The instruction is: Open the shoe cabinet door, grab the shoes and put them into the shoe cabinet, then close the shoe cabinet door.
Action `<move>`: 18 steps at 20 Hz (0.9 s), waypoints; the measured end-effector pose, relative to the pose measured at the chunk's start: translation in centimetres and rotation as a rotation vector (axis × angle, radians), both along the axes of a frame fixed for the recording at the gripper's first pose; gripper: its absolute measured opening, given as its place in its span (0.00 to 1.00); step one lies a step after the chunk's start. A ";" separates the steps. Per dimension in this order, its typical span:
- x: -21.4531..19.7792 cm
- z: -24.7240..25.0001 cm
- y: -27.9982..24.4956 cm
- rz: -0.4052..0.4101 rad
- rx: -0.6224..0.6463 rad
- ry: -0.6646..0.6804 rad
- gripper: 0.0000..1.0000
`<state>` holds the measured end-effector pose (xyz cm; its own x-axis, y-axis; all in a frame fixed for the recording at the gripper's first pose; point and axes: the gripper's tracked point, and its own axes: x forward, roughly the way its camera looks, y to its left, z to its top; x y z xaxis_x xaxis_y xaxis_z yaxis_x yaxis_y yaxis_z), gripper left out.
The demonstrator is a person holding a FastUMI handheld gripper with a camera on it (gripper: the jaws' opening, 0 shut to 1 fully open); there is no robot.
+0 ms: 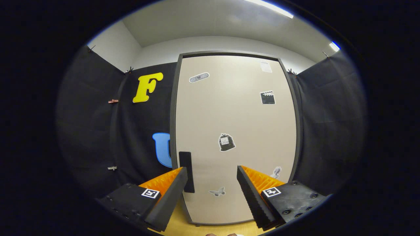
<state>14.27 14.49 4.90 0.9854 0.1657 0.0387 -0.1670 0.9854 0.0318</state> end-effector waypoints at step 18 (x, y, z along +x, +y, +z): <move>8.3 -6.6 6.2 0.026 -0.088 0.156 0.79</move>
